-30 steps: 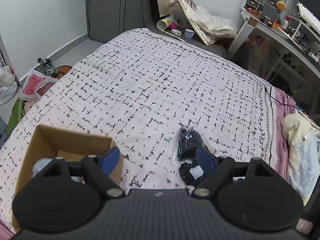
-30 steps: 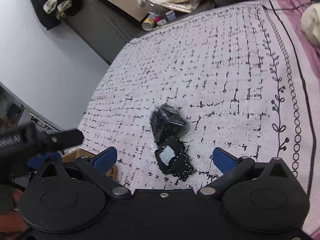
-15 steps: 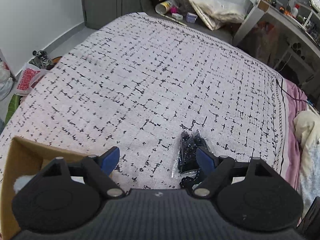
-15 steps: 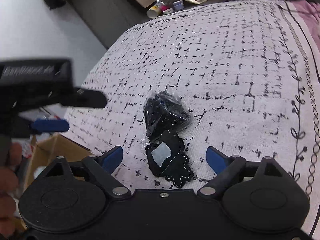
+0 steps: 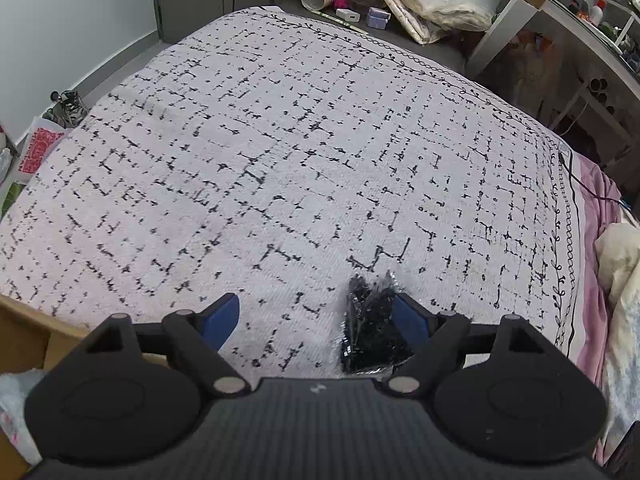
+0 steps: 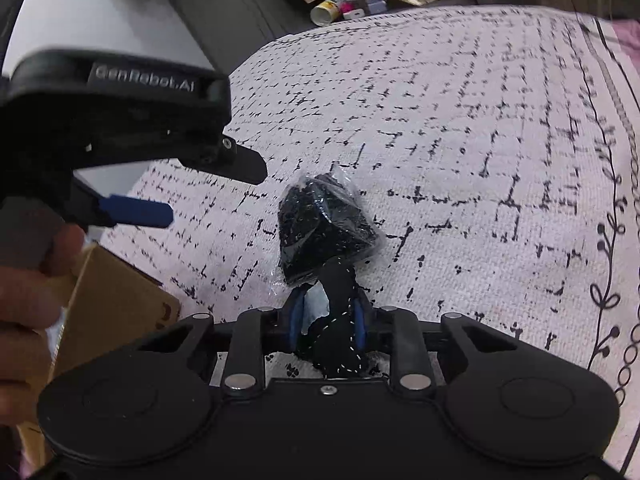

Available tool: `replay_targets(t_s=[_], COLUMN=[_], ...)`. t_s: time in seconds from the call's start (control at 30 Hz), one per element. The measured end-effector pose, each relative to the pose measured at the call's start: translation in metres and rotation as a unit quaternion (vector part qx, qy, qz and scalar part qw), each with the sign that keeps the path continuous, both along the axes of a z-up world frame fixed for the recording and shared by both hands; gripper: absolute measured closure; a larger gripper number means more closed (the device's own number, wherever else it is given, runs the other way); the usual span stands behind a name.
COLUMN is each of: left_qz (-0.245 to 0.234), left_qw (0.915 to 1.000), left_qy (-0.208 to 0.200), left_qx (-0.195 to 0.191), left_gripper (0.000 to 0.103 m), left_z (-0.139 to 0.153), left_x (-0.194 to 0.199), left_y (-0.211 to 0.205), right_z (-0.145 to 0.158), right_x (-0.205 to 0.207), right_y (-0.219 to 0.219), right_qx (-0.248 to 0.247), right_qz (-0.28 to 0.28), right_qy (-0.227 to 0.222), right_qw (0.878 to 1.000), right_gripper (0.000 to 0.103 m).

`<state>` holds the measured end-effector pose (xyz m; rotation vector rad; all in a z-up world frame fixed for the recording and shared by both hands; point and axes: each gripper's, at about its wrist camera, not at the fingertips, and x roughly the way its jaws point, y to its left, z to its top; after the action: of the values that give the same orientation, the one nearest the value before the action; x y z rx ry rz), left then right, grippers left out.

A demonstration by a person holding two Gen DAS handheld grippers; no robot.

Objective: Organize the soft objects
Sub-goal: 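Close the right tool on the black strap while the left tool grasps the wrapped bag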

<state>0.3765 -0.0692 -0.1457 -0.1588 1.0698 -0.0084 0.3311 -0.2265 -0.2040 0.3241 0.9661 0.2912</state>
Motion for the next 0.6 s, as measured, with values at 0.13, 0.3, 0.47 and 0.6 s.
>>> replay_targets(t_s=[0.13,0.3,0.47,0.6], left_qz=[0.001,0.007,0.010,0.020], left_qw=[1.0000,0.9995,0.9985,0.9975], left_qy=[0.008,0.018,0.029,0.038], left_qx=[-0.004,-0.024,-0.045,-0.055], left_gripper=[0.020,0.020,0.020,0.021], left_z=[-0.008,-0.017,-0.025,-0.034], left_x=[0.005,0.010,0.014,0.015], left_y=[-0.005,-0.010,-0.021,-0.030], right_z=[0.001,0.000,0.002,0.004], right_x=[0.000,0.002,0.000,-0.002], right_y=[-0.011,-0.027,-0.039,-0.050], right_qx=[0.029,0.058,0.069,0.071], right_qz=[-0.020,-0.058,-0.089,-0.118], right_qy=[0.013,0.026,0.029,0.025], right_qw=[0.999,0.996,0.993,0.990], right_gripper=[0.078,0.078,0.078,0.078])
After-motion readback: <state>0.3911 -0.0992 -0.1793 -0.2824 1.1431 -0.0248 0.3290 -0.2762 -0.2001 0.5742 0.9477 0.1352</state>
